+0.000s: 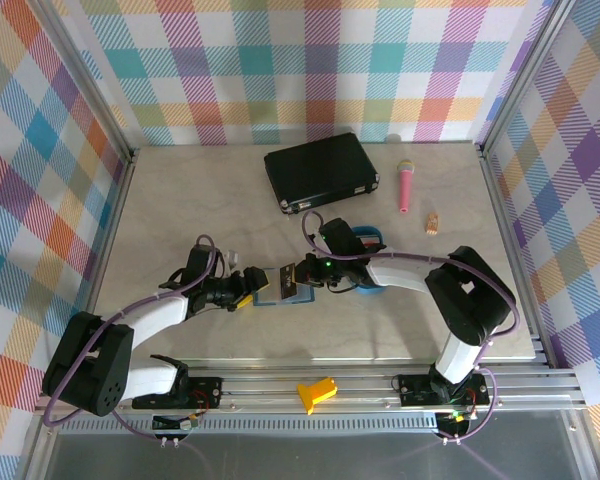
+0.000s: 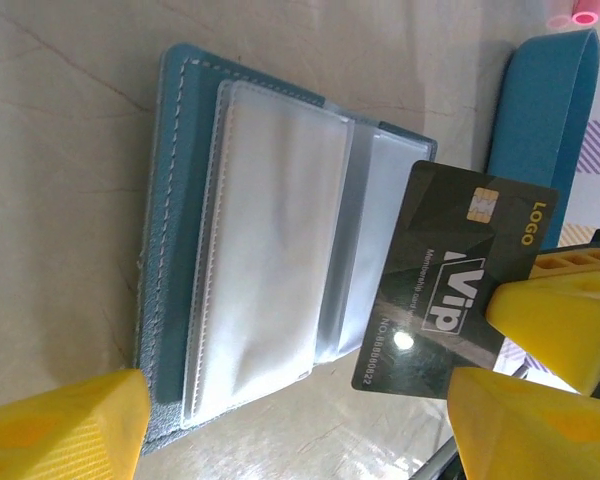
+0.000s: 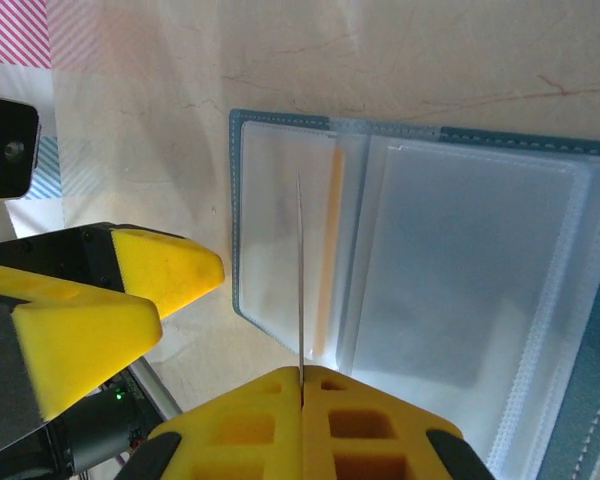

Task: Put the credit cards into the card holder

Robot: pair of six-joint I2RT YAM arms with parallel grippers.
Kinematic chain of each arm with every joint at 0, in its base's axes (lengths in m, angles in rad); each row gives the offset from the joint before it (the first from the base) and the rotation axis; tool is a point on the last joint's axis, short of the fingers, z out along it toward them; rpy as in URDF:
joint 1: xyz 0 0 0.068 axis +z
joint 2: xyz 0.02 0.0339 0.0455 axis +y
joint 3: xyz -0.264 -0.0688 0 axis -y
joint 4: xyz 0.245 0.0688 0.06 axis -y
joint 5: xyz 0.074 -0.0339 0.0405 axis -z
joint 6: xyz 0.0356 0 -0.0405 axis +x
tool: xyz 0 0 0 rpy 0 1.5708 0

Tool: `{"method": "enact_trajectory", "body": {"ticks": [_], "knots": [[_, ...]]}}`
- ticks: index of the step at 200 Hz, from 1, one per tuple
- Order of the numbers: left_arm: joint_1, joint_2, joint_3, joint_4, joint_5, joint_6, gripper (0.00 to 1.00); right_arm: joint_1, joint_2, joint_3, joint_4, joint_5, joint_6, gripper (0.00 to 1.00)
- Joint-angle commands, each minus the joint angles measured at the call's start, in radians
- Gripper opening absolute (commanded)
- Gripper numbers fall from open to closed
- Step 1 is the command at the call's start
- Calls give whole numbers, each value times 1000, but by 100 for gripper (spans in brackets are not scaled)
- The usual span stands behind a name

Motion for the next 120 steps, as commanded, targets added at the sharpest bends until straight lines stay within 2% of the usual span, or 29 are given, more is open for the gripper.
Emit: {"method": "enact_trajectory", "body": {"ticks": [1, 120], "knots": [[-13, 1, 26, -42, -24, 23, 78, 7, 13, -15, 52, 9, -14, 0], [-46, 25, 33, -25, -44, 15, 78, 7, 62, -21, 86, 10, 55, 0]]}}
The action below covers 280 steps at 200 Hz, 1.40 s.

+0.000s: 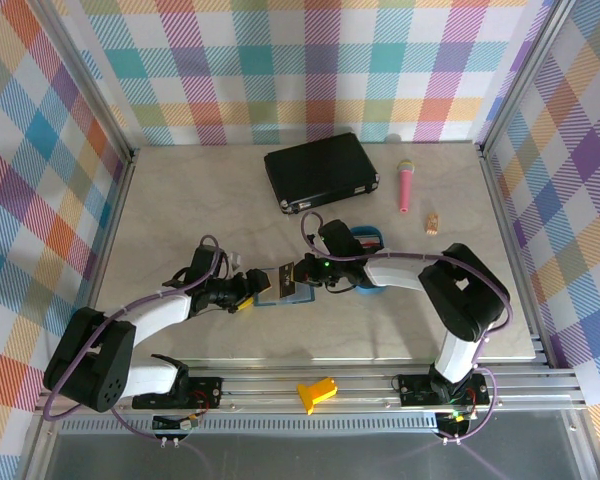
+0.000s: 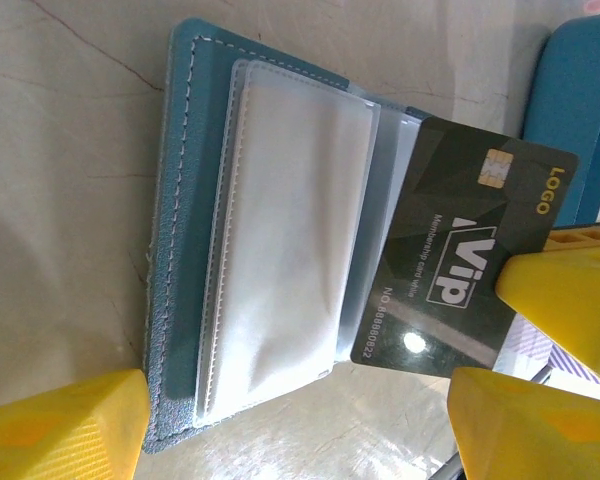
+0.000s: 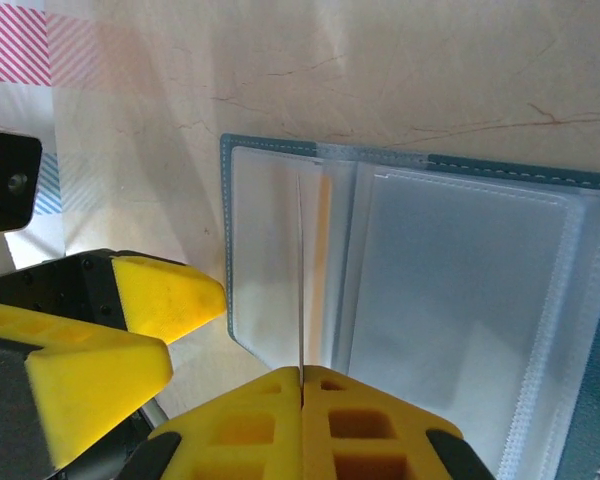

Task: Put the credit cards into the card holder

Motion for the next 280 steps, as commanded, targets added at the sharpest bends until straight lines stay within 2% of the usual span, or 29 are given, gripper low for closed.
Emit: {"method": "enact_trajectory", "body": {"ticks": [1, 171, 280], "knots": [[-13, 2, 24, -2, -14, 11, 78, 7, 25, -12, 22, 0, 23, 0], [-25, 31, 30, 3, -20, 16, 78, 6, 82, -9, 87, -52, 67, 0], [-25, 47, 41, 0, -18, 23, 78, 7, 111, 31, -36, -23, 24, 0]]}}
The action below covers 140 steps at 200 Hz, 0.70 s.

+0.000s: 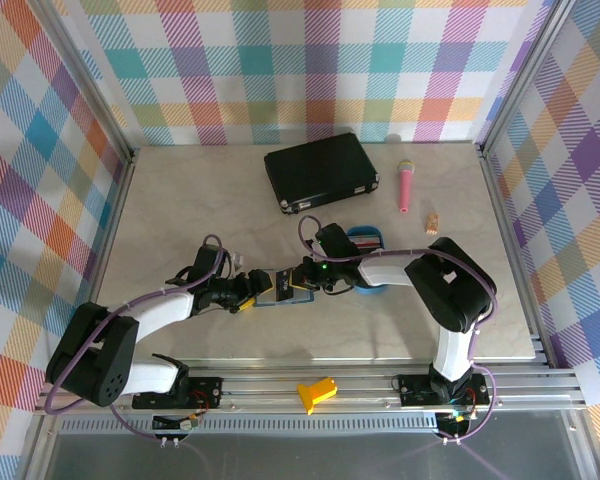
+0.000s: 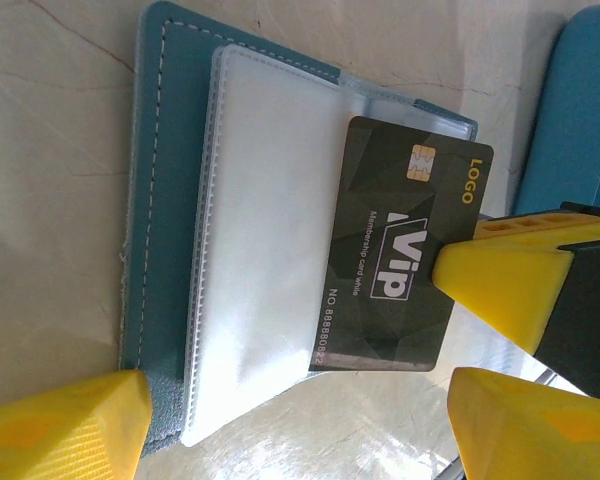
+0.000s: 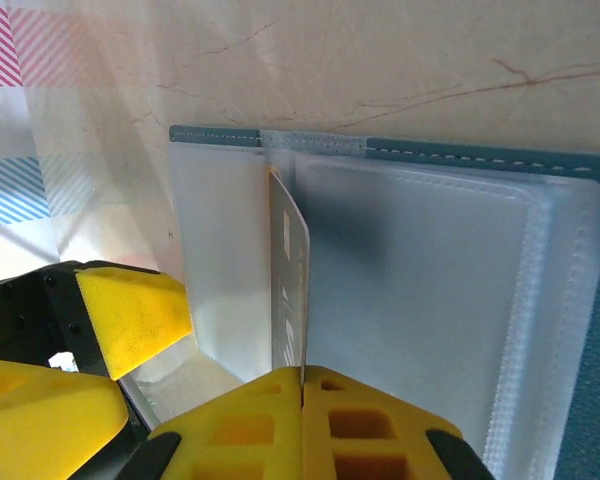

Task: Put the credit cards into the card holder

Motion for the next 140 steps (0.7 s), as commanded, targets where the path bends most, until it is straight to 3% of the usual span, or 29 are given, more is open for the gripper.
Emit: {"method": "enact_trajectory", "body": {"ticks": [1, 140], "knots": [[-11, 16, 26, 2, -11, 22, 78, 7, 26, 18, -68, 12, -29, 0], [-14, 42, 43, 2, -13, 28, 78, 8, 79, 56, -63, -41, -20, 1]]}}
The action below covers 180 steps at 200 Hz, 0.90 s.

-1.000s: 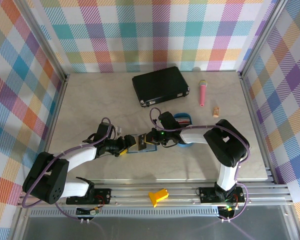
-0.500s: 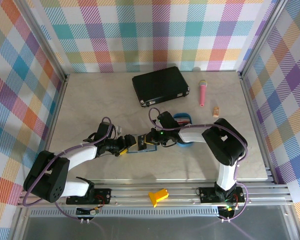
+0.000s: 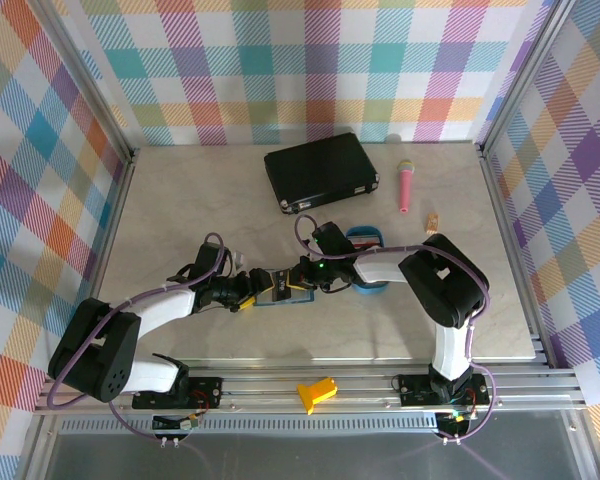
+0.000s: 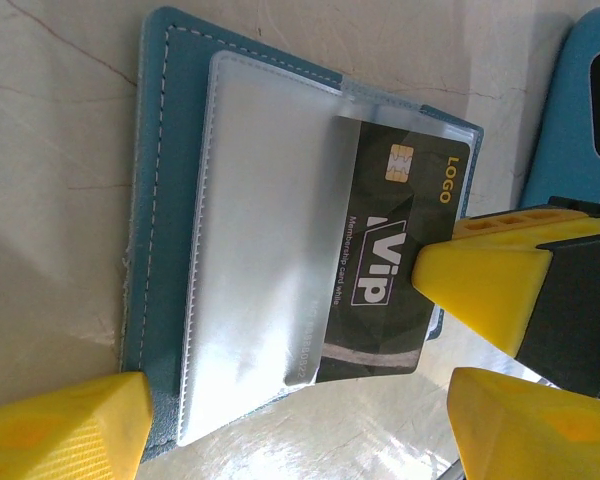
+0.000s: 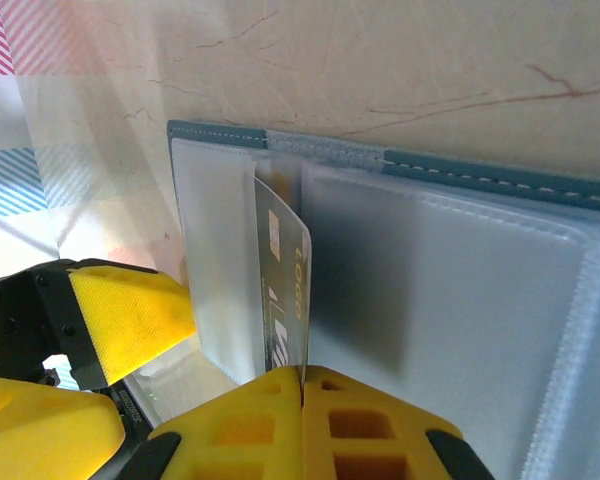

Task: Put the credit cards into the card holder

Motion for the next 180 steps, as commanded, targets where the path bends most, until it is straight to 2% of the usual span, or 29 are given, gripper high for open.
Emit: {"method": "enact_trajectory", "body": {"ticks": [1, 180], "knots": [[-14, 19, 22, 13, -13, 26, 78, 8, 31, 14, -45, -8, -15, 1], [-16, 8, 19, 16, -11, 18, 78, 39, 56, 45, -45, 1, 18, 3]]}}
